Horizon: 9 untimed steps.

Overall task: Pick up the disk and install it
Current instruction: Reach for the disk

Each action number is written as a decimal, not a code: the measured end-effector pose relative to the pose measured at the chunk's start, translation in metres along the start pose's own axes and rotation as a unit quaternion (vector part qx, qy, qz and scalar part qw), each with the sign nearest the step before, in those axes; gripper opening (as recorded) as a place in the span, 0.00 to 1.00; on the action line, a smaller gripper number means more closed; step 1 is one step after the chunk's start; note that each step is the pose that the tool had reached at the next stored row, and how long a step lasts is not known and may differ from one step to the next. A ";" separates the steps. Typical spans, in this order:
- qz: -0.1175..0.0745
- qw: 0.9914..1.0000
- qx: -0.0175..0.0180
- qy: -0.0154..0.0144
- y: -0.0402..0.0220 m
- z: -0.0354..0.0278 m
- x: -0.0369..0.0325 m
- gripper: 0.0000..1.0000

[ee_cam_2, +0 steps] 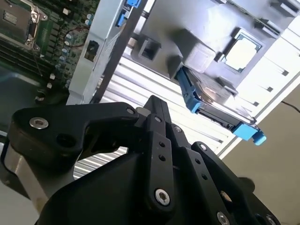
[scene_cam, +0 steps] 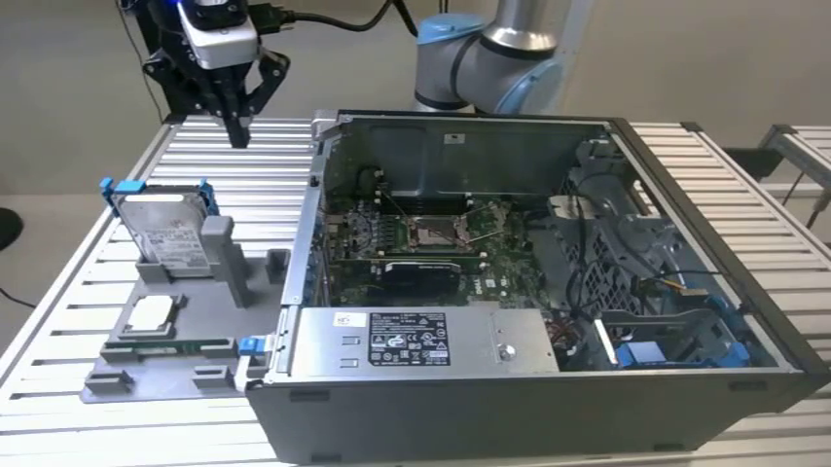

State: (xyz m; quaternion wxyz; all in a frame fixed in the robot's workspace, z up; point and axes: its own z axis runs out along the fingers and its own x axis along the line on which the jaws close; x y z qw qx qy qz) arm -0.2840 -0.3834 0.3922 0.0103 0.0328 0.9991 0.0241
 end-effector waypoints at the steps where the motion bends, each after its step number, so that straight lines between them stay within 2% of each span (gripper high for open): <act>1: -0.002 1.000 0.000 0.000 -0.0001 0.0000 0.0021 0.00; 5: -0.012 1.000 0.000 0.001 -0.0006 0.0001 0.0092 0.00; 9: -0.016 1.000 0.000 0.001 -0.0014 -0.0001 0.0206 0.00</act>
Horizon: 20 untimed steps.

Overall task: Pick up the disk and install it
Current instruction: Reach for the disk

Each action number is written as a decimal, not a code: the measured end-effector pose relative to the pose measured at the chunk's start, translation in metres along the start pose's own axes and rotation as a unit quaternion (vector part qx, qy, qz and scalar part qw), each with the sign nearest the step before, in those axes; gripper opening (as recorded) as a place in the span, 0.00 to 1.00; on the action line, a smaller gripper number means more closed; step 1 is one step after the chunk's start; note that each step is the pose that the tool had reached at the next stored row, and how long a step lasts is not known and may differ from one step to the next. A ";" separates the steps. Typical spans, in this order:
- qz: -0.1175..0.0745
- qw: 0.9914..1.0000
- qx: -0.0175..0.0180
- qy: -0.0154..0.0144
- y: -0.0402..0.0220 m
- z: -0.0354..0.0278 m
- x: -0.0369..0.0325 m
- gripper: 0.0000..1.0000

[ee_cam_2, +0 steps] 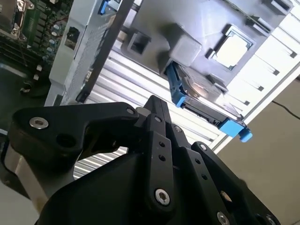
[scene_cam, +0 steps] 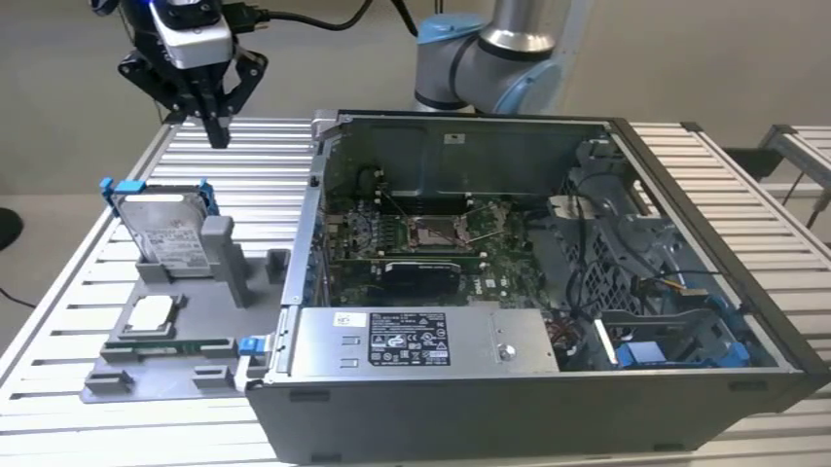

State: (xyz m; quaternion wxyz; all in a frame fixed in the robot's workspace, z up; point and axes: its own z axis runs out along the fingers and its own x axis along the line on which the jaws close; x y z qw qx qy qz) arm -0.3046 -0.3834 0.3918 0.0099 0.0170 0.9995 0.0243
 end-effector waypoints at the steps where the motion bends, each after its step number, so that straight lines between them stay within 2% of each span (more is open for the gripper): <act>1: -0.001 1.000 0.000 0.000 -0.0001 -0.0001 0.0029 0.00; 20: -0.014 1.000 0.000 0.001 -0.0018 -0.0003 0.0522 0.00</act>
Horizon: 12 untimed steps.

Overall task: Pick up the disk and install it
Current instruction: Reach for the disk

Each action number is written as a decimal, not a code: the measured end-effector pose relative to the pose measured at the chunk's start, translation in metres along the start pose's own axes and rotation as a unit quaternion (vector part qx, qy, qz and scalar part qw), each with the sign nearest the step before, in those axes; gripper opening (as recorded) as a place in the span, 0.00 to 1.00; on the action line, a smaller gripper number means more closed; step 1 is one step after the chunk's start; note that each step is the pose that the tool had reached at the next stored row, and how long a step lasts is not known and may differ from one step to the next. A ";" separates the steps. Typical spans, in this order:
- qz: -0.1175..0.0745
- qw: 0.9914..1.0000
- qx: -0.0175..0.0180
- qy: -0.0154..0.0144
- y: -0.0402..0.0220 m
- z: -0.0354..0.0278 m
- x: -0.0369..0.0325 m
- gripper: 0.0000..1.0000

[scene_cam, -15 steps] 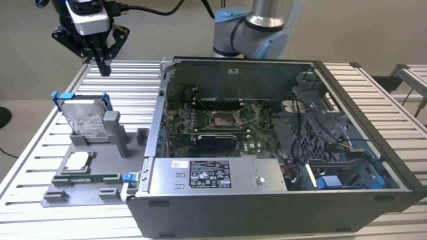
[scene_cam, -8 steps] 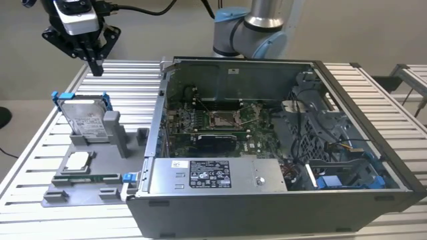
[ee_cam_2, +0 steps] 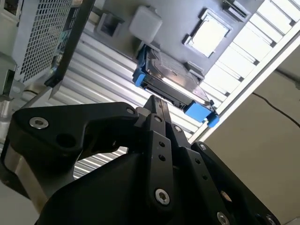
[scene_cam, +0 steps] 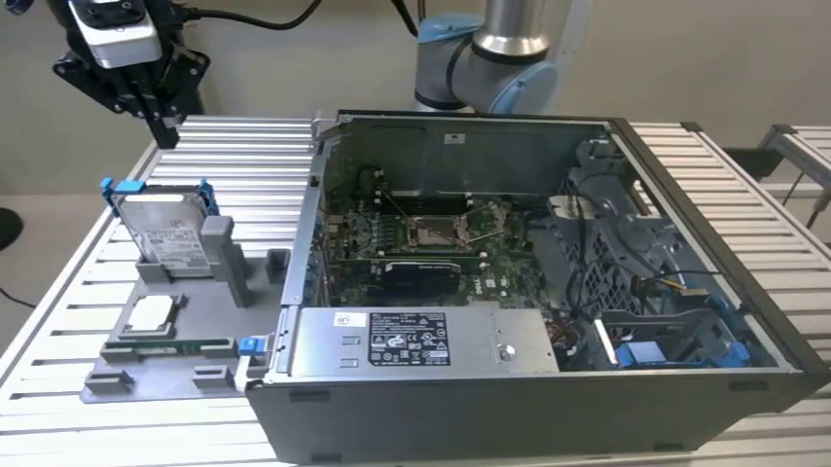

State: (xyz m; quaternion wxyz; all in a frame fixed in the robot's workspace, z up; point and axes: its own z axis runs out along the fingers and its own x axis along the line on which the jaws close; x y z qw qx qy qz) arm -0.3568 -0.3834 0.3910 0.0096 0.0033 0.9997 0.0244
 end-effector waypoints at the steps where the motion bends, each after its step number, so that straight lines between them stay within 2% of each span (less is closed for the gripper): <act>1: -0.001 1.000 0.000 0.000 0.0000 0.0000 0.0024 0.00; 12: -0.004 1.000 0.000 0.000 0.0012 0.0003 0.0286 0.00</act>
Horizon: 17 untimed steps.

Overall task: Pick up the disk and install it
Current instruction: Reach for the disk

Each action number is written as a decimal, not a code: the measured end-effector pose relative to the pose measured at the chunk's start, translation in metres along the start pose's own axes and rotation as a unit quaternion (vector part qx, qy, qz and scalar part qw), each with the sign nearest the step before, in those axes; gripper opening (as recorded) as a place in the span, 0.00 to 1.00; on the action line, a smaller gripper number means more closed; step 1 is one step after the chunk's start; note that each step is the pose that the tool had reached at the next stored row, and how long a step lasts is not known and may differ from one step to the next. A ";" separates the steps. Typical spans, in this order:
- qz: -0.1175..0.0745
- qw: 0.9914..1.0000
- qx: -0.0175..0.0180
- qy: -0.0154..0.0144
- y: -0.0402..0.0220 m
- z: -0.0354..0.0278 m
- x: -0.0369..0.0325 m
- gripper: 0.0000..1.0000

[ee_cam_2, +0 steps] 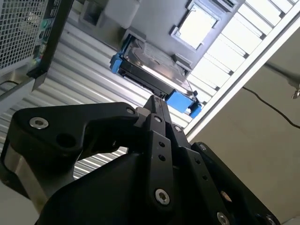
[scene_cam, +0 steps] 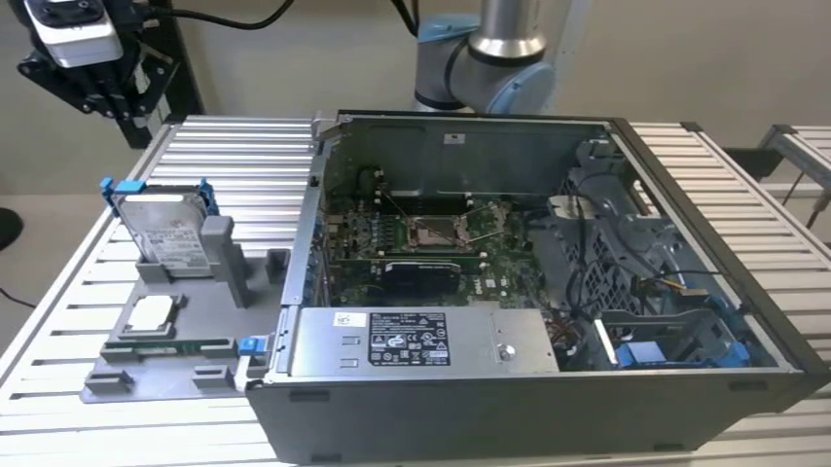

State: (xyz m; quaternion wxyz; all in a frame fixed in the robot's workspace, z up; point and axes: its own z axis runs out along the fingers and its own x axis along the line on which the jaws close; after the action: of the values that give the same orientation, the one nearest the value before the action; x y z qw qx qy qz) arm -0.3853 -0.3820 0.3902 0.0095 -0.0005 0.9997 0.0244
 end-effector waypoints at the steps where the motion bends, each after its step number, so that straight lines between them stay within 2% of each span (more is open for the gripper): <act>1: 0.000 1.000 0.000 0.000 0.0005 0.0000 0.0023 0.00; 8: 0.000 1.000 0.000 0.000 0.0061 0.0006 0.0176 0.00; 17: -0.008 1.000 0.000 0.000 0.0062 0.0006 0.0355 0.00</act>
State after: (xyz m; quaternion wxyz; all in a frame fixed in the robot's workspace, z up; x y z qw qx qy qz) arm -0.4208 -0.3758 0.3892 0.0093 -0.0085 0.9996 0.0245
